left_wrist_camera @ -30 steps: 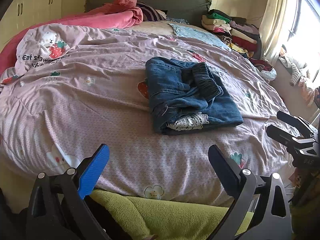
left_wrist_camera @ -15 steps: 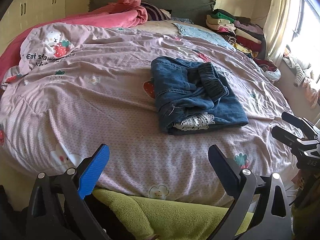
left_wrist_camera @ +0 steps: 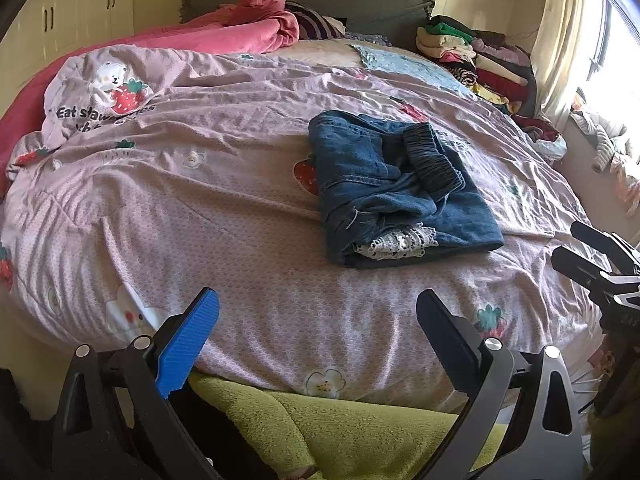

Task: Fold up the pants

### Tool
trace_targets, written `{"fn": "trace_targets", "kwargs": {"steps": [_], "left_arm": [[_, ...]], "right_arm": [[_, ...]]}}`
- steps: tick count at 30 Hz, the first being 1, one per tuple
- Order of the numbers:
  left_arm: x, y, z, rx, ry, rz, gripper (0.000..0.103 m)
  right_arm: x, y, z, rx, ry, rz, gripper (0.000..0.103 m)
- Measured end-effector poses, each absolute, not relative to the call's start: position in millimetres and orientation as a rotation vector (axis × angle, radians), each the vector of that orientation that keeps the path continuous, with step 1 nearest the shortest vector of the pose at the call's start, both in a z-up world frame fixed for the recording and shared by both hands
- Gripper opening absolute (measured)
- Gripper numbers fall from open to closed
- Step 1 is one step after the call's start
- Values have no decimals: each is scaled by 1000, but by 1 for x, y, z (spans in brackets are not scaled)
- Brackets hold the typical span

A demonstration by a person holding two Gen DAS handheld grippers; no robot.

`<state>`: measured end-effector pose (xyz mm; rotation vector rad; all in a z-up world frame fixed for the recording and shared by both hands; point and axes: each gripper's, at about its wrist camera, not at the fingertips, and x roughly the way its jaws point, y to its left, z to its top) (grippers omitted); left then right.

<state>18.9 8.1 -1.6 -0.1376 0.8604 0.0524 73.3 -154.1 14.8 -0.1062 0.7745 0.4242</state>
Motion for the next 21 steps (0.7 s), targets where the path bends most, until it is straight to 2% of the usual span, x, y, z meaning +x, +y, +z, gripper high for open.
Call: {"fn": "trace_targets", "kwargs": {"steps": [6,11,16,21], "left_arm": [[22,25,-3,-165,860,106,99],[36,75,-1,-228,842,183,99],[101,158,-11,-267,895,352,99],[175,227,-30,-232,937,482,99]], "right_arm": [[81,-165,13,-88,789,377,94],[97,-199,9,-70,814,278,94],[137,-273,4,-54,804,83,94],[200,-386,-15,86,865,-154,94]]}}
